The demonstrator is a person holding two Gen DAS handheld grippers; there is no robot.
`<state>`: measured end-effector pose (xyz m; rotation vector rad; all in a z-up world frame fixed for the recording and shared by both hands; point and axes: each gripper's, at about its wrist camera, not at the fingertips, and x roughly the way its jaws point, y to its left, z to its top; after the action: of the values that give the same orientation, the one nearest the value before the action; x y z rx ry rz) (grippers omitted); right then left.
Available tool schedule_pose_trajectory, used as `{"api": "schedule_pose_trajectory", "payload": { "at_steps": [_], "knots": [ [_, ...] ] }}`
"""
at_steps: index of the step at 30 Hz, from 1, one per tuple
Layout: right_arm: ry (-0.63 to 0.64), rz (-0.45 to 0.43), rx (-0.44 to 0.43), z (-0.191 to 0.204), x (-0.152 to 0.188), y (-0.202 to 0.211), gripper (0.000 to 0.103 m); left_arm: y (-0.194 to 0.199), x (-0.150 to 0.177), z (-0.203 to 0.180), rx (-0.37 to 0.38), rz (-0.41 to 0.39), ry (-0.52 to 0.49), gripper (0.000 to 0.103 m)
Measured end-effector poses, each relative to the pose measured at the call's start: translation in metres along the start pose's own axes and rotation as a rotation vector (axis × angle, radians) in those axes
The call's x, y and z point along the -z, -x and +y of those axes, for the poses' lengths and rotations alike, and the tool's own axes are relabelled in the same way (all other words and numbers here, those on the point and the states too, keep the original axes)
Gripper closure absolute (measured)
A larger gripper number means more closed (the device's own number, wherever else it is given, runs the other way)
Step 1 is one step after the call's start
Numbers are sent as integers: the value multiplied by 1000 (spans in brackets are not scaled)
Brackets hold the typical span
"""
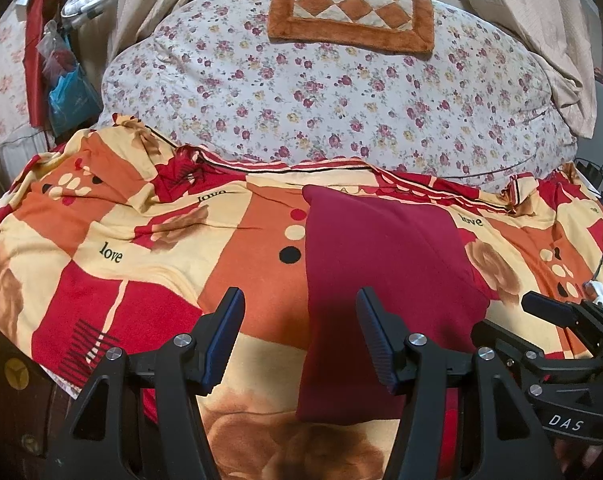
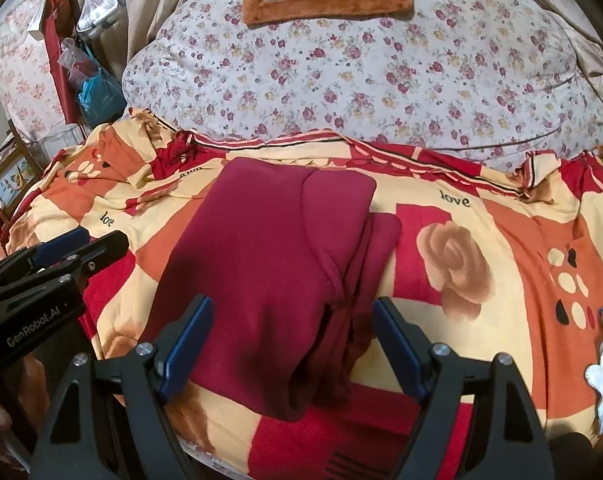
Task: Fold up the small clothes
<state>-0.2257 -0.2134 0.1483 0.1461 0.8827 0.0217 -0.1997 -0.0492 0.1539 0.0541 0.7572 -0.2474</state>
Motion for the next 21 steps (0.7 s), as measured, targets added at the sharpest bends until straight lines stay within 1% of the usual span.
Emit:
{"api": "schedule_pose_trajectory", "payload": {
  "at_steps": [12,21],
  "knots": [
    [-3,16,-2,-1,3,-6,19,-1,-1,0,1,3,-1,66],
    [-6,17,-4,-1,2,-8,19,-6,6,-2,6,11,-7,66]
  ]
}}
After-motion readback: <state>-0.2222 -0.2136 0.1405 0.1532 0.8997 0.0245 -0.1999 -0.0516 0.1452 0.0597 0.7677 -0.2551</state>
